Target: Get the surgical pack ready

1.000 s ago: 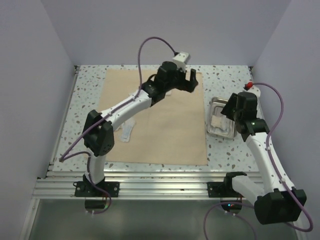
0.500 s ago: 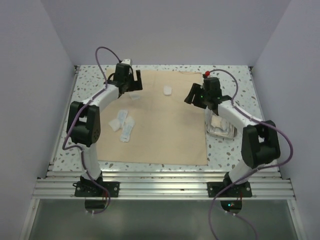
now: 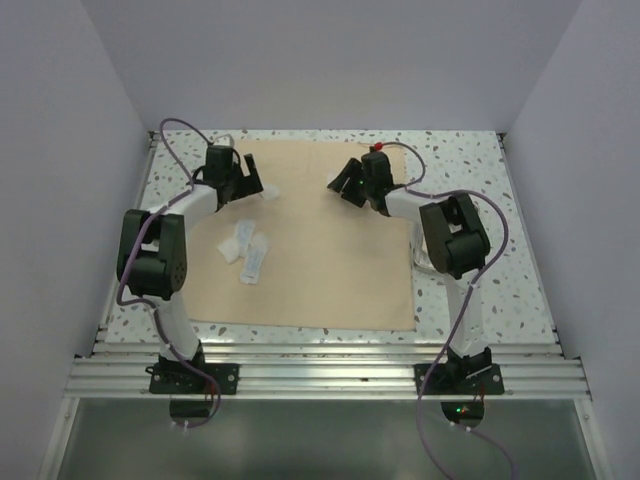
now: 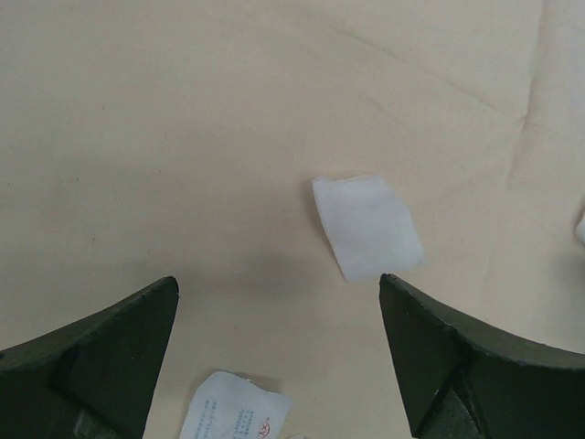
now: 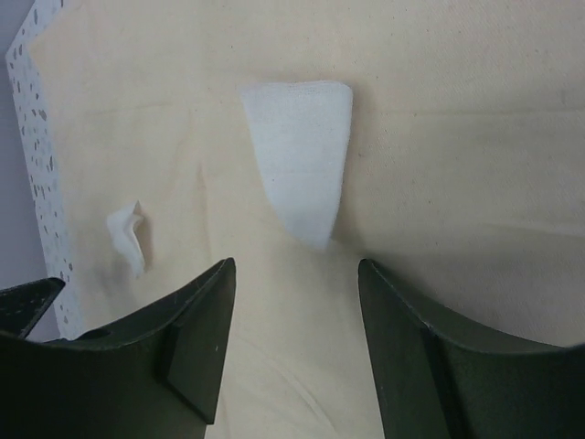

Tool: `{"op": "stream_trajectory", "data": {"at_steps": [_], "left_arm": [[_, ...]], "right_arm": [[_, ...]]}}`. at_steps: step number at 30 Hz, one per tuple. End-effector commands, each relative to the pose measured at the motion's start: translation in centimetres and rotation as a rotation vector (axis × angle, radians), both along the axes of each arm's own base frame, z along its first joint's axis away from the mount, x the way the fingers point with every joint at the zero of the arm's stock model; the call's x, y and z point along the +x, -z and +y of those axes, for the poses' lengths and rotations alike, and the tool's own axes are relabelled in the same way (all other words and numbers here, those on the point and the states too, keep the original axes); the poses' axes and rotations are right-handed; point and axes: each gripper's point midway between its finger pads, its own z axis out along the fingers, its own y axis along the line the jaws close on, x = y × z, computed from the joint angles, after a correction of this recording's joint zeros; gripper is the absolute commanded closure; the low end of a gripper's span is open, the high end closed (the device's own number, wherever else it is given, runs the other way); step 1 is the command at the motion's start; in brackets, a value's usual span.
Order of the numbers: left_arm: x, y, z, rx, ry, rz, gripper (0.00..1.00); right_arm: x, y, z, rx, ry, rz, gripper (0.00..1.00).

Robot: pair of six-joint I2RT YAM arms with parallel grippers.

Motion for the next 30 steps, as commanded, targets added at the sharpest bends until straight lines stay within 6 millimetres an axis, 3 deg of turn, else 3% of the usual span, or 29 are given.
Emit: {"op": "stream_trajectory", "data": {"at_steps": [1, 7, 13, 14, 17, 18, 20, 21, 22, 23, 25, 26, 28, 29, 30], "left_arm": [[2.3, -4.9, -0.7, -0.058, 0.0, -0.178, 0.05], [2.5, -4.2, -1.2, -0.085, 0.017, -0.17, 0.06], [2.5, -4.0, -1.4, -0.084, 0.027, -0.169, 0.06], [2.5, -3.8, -1.3, -0.081, 0.027, -0.165, 0.06], [2.5, -3.6, -1.3, -0.076, 0.024, -0.161, 0.06], [2.6, -3.6, -1.2, -0.075, 0.024, -0.161, 0.06], [2.7, -3.0, -1.2, -0.074, 0.027, -0.146, 0.08], [2.8, -3.0, -1.3, -0.077, 0.028, -0.145, 0.08], [2.8, -2.7, -1.4, -0.078, 0.03, -0.139, 0.08], [2.9, -2.1, -1.5, -0.079, 0.034, -0.126, 0.09], [3.1, -1.9, -1.8, -0.09, 0.048, -0.118, 0.12], [3.2, -1.4, -2.0, -0.095, 0.055, -0.108, 0.16], [3.4, -1.4, -2.6, -0.113, 0.077, -0.105, 0.2], [3.3, -0.7, -2.7, -0.117, 0.081, -0.089, 0.23], [3.4, -0.7, -3.0, -0.13, 0.09, -0.087, 0.24]], "right_arm": [[3.5, -3.1, 0.8, 0.079, 0.063, -0.105, 0.41], [4.4, -1.9, 0.7, 0.07, 0.092, -0.099, 0.49], [5.2, -0.4, 0.8, 0.059, 0.105, -0.077, 0.64], [5.4, -0.4, 0.9, 0.061, 0.106, -0.078, 0.68], [5.6, -0.7, 1.0, 0.07, 0.107, -0.085, 0.95], [5.5, -1.0, 1.0, 0.068, 0.105, -0.091, 1.0], [5.3, -3.3, 0.8, 0.073, 0.105, -0.128, 1.0], [4.8, -3.6, 0.5, 0.052, 0.1, -0.133, 1.0], [4.6, -6.2, 0.2, 0.055, 0.1, -0.171, 1.0], [4.2, -7.2, -0.1, 0.047, 0.098, -0.185, 1.0], [2.8, -8.0, -1.3, 0.002, 0.094, -0.193, 1.0], [2.1, -10.8, -1.7, 0.008, 0.093, -0.234, 1.0], [0.2, -11.0, -3.2, -0.035, 0.084, -0.225, 1.0], [-0.6, -13.9, -4.5, -0.032, 0.097, -0.267, 1.0], [-1.8, -12.9, -5.8, -0.07, 0.094, -0.249, 1.0]]}}
